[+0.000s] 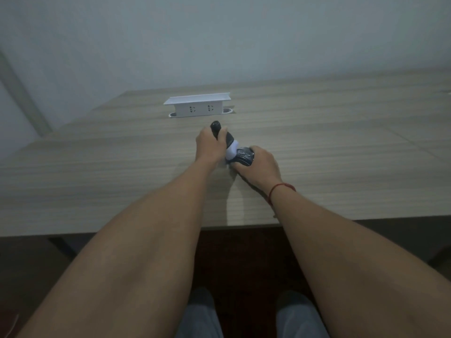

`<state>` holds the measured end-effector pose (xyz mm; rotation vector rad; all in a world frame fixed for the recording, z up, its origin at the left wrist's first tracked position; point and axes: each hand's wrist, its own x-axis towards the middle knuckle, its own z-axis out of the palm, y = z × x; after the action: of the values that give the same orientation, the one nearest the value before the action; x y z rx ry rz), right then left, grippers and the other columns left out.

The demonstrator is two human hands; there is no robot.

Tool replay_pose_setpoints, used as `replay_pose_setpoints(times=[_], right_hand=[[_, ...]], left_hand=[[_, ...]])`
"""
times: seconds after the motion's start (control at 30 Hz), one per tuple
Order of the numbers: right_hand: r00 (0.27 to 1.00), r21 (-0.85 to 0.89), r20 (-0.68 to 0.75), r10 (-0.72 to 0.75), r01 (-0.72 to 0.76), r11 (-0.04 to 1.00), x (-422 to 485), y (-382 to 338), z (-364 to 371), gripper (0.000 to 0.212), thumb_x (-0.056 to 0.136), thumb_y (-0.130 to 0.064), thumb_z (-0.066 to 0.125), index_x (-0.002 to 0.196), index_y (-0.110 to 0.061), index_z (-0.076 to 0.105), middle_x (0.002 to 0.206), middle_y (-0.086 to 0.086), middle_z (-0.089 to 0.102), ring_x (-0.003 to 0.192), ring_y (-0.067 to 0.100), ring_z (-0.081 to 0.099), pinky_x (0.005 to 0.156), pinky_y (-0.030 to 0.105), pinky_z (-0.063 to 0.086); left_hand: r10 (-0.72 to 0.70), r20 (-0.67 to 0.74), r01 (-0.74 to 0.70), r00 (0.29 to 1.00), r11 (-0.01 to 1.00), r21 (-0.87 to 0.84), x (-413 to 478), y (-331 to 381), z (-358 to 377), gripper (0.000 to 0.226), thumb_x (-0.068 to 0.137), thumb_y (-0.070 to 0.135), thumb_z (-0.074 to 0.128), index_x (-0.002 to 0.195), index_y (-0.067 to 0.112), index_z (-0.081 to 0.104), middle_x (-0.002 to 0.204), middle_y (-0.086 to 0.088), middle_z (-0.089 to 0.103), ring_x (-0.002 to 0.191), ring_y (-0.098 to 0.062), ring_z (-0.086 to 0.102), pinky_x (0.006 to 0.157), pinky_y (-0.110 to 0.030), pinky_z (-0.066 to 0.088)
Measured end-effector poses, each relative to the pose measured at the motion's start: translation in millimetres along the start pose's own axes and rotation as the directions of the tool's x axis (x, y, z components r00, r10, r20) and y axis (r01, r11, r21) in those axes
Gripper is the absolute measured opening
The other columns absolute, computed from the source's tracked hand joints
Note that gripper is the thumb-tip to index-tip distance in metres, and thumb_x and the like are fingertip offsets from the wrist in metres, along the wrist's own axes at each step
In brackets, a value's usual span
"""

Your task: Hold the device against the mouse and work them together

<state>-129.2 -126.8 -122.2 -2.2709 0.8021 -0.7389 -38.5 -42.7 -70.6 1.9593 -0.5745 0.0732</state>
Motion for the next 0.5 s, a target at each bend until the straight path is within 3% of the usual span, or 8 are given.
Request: replay_pose_setpoints(times=[0.13,0.33,0.5], right_hand=[[1.0,-0.003,0.012,-0.024,0.024,1.0,-0.8,2.0,0.0,0.047,0.072,-0.043,0.073,0.108,-0.017,0.06,0.103,0.004,0.067,0.095,0.026,0.062,0.085,0.042,0.053],[1.0,-0.058,0.007,-0.028,0.029,0.998,1.2,0.9,1.2,0.048,0.072,-0.048,0.071,0.106,-0.017,0.059,0.102,0.004,0.067,0.093,0.026,0.061,0.082,0.039,0.052],[0.999,-0.036,0.038,-0.023,0.024,0.999,1.2,0.8,0.8,0.045,0.073,-0.042,0.072,0.108,-0.016,0.058,0.101,0.003,0.065,0.091,0.024,0.061,0.082,0.038,0.053]], left_hand=[[-0.094,-0.049,0.096,0.994,0.994,0.044,-10.6,-11.1,5.3,0.039,0.097,0.027,0.051,0.121,-0.004,0.052,0.125,-0.022,0.057,0.114,-0.036,0.057,0.092,-0.037,0.046],[-0.031,-0.022,0.03,0.999,0.999,-0.032,-0.3,0.7,-1.3,0.039,0.095,0.03,0.054,0.117,-0.002,0.056,0.118,-0.02,0.062,0.11,-0.033,0.06,0.091,-0.036,0.048],[-0.068,-0.01,0.068,0.998,0.997,0.027,-8.3,-15.4,-3.9,0.039,0.096,0.027,0.053,0.121,-0.002,0.054,0.122,-0.019,0.058,0.11,-0.031,0.058,0.085,-0.031,0.044]])
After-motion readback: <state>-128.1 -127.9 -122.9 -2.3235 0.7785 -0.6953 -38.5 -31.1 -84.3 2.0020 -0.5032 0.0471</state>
